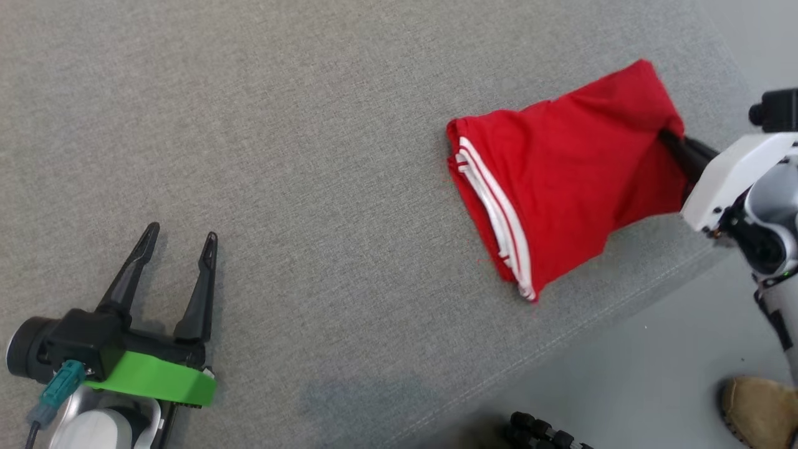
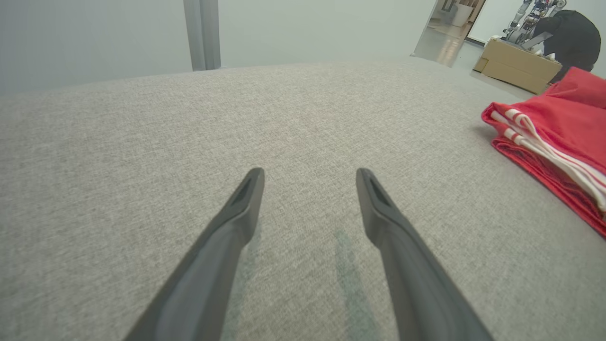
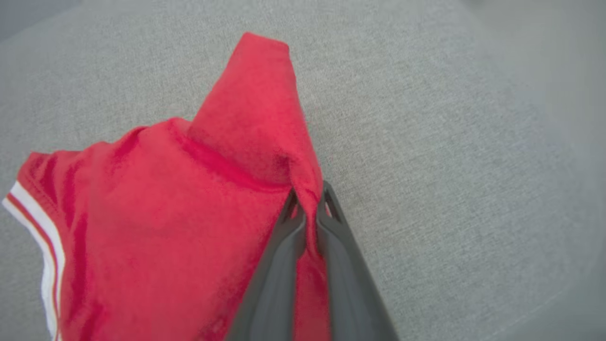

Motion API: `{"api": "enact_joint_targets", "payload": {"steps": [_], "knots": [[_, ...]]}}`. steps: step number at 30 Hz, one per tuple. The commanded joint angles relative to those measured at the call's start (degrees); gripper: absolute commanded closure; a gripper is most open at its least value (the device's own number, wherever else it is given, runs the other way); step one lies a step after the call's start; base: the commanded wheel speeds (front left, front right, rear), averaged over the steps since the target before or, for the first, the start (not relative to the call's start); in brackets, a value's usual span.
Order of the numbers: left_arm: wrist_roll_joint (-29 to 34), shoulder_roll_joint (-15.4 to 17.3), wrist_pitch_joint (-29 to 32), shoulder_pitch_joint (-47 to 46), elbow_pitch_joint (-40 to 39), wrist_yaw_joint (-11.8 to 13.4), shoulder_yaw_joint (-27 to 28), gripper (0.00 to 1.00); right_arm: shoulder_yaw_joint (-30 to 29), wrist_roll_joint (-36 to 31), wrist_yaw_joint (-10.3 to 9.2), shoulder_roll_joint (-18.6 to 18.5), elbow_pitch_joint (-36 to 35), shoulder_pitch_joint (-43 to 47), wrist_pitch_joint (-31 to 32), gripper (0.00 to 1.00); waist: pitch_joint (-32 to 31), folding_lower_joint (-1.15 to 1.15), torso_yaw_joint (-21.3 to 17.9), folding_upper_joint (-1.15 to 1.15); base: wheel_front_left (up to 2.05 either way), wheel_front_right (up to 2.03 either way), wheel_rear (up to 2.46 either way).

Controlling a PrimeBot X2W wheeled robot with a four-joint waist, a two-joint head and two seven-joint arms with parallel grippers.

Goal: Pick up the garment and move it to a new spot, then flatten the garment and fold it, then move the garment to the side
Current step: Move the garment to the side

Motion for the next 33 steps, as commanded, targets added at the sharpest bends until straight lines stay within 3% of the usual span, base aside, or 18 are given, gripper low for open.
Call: {"api": "enact_joint_targets", "payload": {"steps": [1, 8, 15, 22, 23, 24, 25, 28, 33], "knots": [[0.47, 0.67, 0.19, -1.08, -0.30, 0.40, 0.10, 0.00, 0.06, -0.71, -0.04, -1.40, 0.64, -2.32, -0.54, 1.00, 3.44, 0.00, 1.73, 0.00, 0.00, 0.00, 0.00], [0.77, 1.15, 0.48, -2.21, -1.78, 1.22, 0.42, 0.00, -3.67, -3.74, -0.03, -8.65, 9.13, -13.66, -2.62, 1.00, 8.66, 0.00, 6.75, 0.00, 0.00, 0.00, 0.00], [1.08, 1.68, -0.45, -2.22, -2.57, 1.88, 0.68, 0.00, -10.30, -7.75, -0.05, -15.19, 20.43, -18.31, -4.07, 1.00, 11.21, 0.00, 11.04, 0.00, 0.00, 0.00, 0.00], [0.95, 2.12, -1.16, -2.35, -2.97, 2.12, 0.73, 0.00, -14.71, -12.37, -0.05, -17.37, 30.81, -21.06, -7.37, 1.00, 11.18, 0.00, 12.45, 0.00, 0.00, 0.00, 0.00], [1.00, 2.00, -1.30, -2.50, -2.96, 2.14, 0.47, 0.00, -15.51, -14.23, -0.05, -17.25, 33.06, -21.89, -8.85, 0.88, 10.95, 0.00, 12.53, 0.00, 0.00, 0.00, 0.00], [1.04, 1.89, -1.36, -2.57, -2.85, 2.15, 0.31, 0.00, -15.58, -15.37, -0.05, -17.17, 34.02, -22.21, -9.72, 0.22, 10.76, 0.00, 12.56, 0.00, 0.00, 0.00, 0.00], [1.08, 1.79, -1.57, -2.57, -2.68, 2.12, 0.19, 0.00, -16.03, -16.25, -0.05, -16.90, 35.25, -22.66, -10.21, 0.00, 10.48, 0.00, 12.52, 0.00, 0.00, 0.00, 0.00], [0.89, 1.27, -2.01, -2.21, -1.86, 2.21, -0.25, 0.00, -15.03, -19.67, -0.05, -16.01, 36.76, -23.43, -12.29, 0.00, 8.76, 0.00, 12.40, 0.00, 0.00, 0.00, 0.00], [-0.25, -0.35, -3.90, -0.73, 0.95, 2.24, -0.55, 0.00, -13.15, -22.23, -0.05, -14.96, 32.31, -23.11, -20.13, 0.00, 2.21, 0.00, 12.99, 0.00, 0.00, 0.00, 0.00]]}}
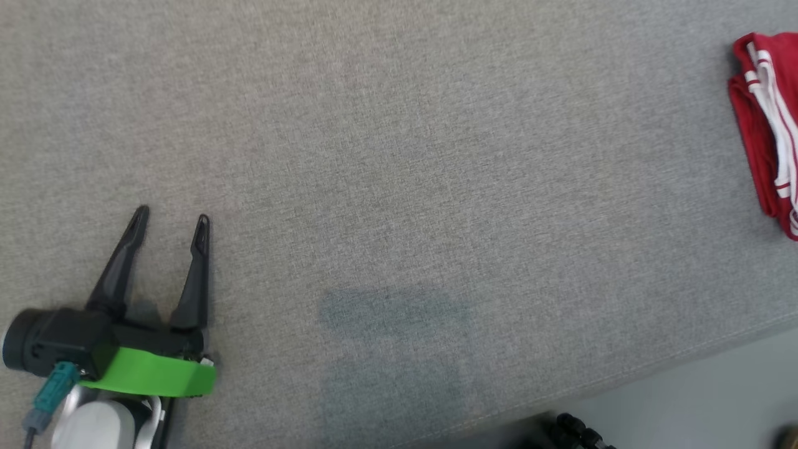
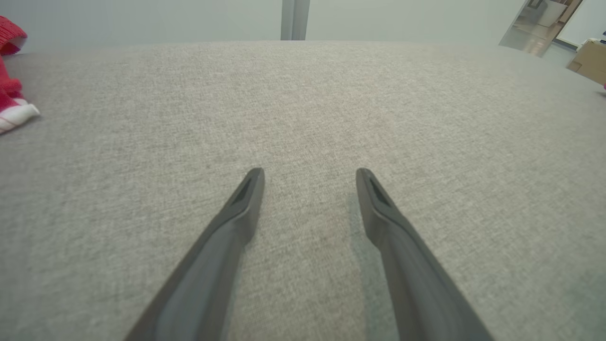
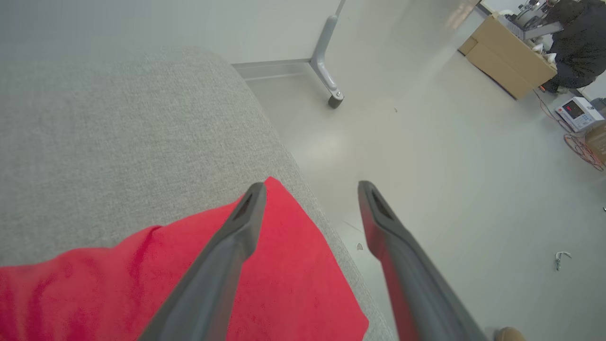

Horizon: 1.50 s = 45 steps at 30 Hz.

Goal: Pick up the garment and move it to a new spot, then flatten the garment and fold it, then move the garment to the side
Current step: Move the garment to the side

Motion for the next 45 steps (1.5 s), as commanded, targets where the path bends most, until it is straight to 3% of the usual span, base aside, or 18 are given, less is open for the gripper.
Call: {"api": "enact_joint_targets", "payload": {"steps": [1, 6, 11, 20, 26, 31, 36, 45], "knots": [[-0.39, -0.66, -0.58, 1.54, 1.39, 0.28, -0.14, 0.00, 1.10, -0.74, -0.08, 1.02, -1.51, 1.30, -2.02, 0.00, -6.15, 0.00, 0.49, 0.00, 0.00, 0.00, 0.00], [-1.31, -2.75, -1.65, 3.74, 3.79, 0.71, -0.02, 0.00, 2.42, 0.19, -0.08, 2.51, -7.86, 5.63, -6.67, 0.00, -12.97, 0.00, 1.91, 0.00, 0.00, 0.00, 0.00], [-2.51, -5.15, -2.27, 7.07, 7.00, 1.19, 0.89, 0.00, 2.42, 0.93, -0.08, 5.21, -18.09, 16.80, -9.67, 0.00, -20.90, 0.00, 5.26, 0.00, 0.00, 0.00, 0.00], [-1.52, -6.02, -2.46, 10.22, 9.95, 0.75, 3.44, 0.00, -1.56, -2.08, -0.08, 15.59, -33.87, 40.89, -14.70, 0.00, -28.46, 0.00, 9.42, 0.00, 0.00, 0.00, 0.00], [-0.74, -7.28, -2.48, 11.27, 11.64, -0.15, 5.19, 0.00, -2.39, -12.06, -0.09, 23.45, -36.69, 50.60, -17.32, 0.00, -31.46, 0.00, 10.93, 0.00, 0.00, 0.00, 0.00], [-0.76, -8.89, -2.48, 12.45, 13.22, -1.09, 7.42, 0.00, -0.06, -14.53, -0.09, 29.89, -38.33, 54.30, -17.58, 0.00, -32.65, 0.00, 11.14, 0.00, 0.00, 0.00, 0.00], [0.09, -10.51, -2.49, 12.54, 14.74, -1.94, 9.27, 0.00, 2.03, -15.08, -0.08, 32.72, -39.12, 56.62, -17.60, 0.00, -33.01, 0.00, 11.59, 0.00, 0.00, 0.00, 0.00], [0.57, -11.65, -2.49, 12.35, 15.72, -2.57, 9.49, 0.00, 1.10, -15.77, -0.08, 33.93, -39.67, 57.35, -17.61, 0.00, -33.26, 0.00, 12.07, 0.00, 0.00, 0.00, 0.00]]}}
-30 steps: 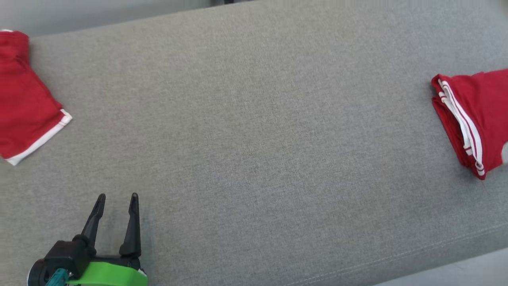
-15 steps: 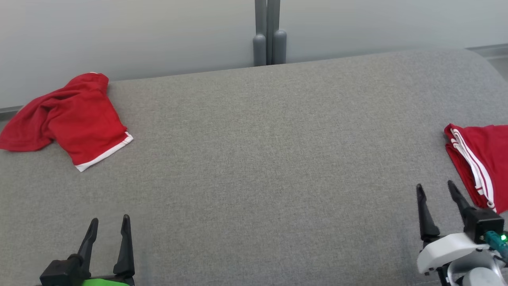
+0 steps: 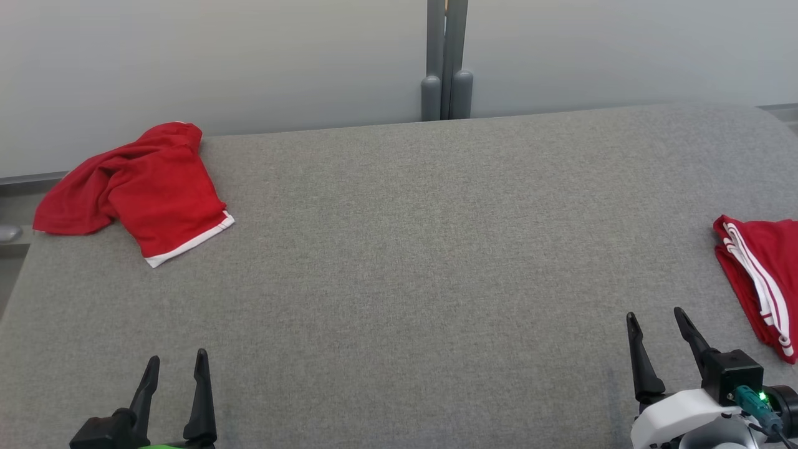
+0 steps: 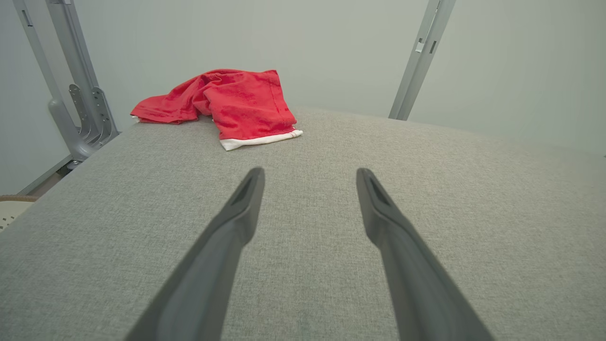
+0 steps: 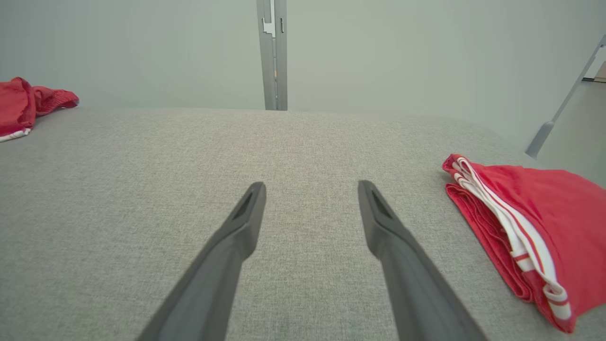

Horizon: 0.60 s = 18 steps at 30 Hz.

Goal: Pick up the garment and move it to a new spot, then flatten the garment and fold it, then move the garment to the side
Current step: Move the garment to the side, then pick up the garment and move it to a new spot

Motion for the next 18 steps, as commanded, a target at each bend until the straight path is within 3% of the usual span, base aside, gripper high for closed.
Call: {"api": "enact_joint_targets", "payload": {"steps": [1, 18], "knots": [[0.34, -0.13, -0.26, 0.25, 0.06, -0.20, 0.00, 0.00, -0.21, -0.44, -0.08, 0.09, -0.18, 0.48, -0.19, 0.00, 0.00, 0.00, 0.01, 0.00, 0.00, 0.00, 0.00], [-1.77, 1.59, -0.26, -0.54, 1.38, -0.24, -2.08, 0.00, -0.32, -0.80, -0.08, -0.02, 0.64, -0.04, -0.19, 0.00, 0.08, 0.00, 0.01, 0.00, 0.00, 0.00, 0.00]]}}
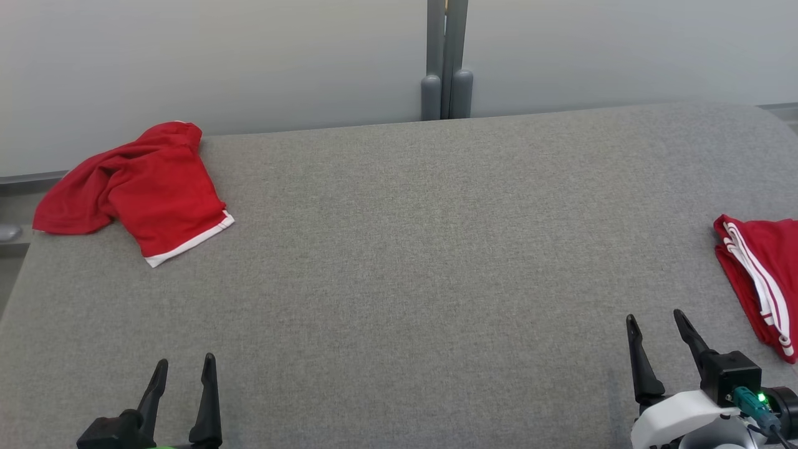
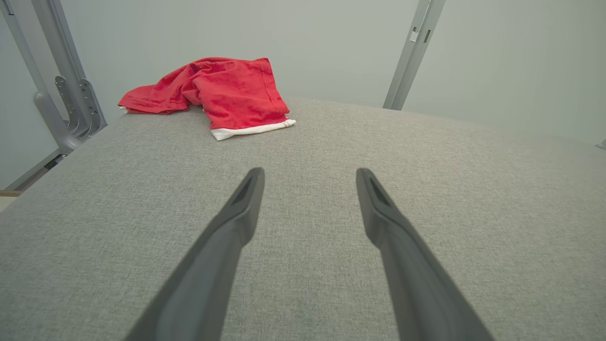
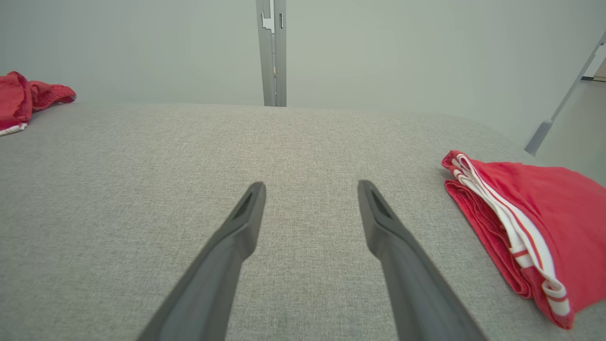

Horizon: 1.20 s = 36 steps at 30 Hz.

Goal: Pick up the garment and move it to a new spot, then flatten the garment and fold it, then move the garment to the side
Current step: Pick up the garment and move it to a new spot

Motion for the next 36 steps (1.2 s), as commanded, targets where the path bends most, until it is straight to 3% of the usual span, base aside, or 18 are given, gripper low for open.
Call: {"api": "enact_joint_targets", "payload": {"steps": [1, 13, 17, 25, 26, 32, 36], "knots": [[-0.37, 0.27, -0.26, -0.50, 0.17, -0.17, 0.02, 0.00, -0.03, -0.23, -0.08, -0.18, 0.21, -0.01, -0.18, 0.00, -0.03, 0.00, -0.01, 0.00, 0.00, 0.00, 0.00], [-0.49, 0.27, -0.26, -0.88, 0.15, -0.17, -0.03, 0.00, 0.07, -0.36, -0.08, -1.12, -0.22, -0.91, -0.19, 0.00, -0.28, 0.00, 0.68, 0.00, 0.00, 0.00, 0.00], [-0.09, 0.65, -0.27, -1.28, 0.17, -0.17, -0.78, 0.00, 0.49, -0.24, -0.08, -1.78, -0.59, -1.63, -0.18, 0.00, -0.20, 0.00, 2.58, 0.00, 0.00, 0.00, 0.00], [0.43, 1.38, -0.26, -0.20, 1.13, -0.10, -0.13, 0.00, 2.44, 0.04, -0.08, -1.44, 0.17, -0.79, -0.18, 0.00, -1.89, 0.00, 16.16, 0.00, 0.00, 0.00, 0.00], [0.43, 1.38, -0.26, -0.20, 1.13, -0.10, -0.13, 0.00, 2.44, 0.04, -0.08, -1.44, 0.17, -0.79, -0.18, 0.00, -1.89, 0.00, 16.16, 0.00, 0.00, 0.00, 0.00], [0.32, 1.70, -0.21, 1.91, 1.09, -0.10, 1.94, 0.00, 7.11, 0.99, -0.08, -0.84, 1.06, -2.23, -0.17, 0.00, -2.79, 0.00, 24.77, 0.00, 0.00, 0.00, 0.00], [0.19, 1.78, -0.21, 2.64, 0.43, -0.10, 3.20, 0.00, 8.11, 1.34, -0.08, -0.65, 1.56, -2.75, -0.17, 0.00, -2.95, 0.00, 27.17, 0.00, 0.00, 0.00, 0.00]]}}
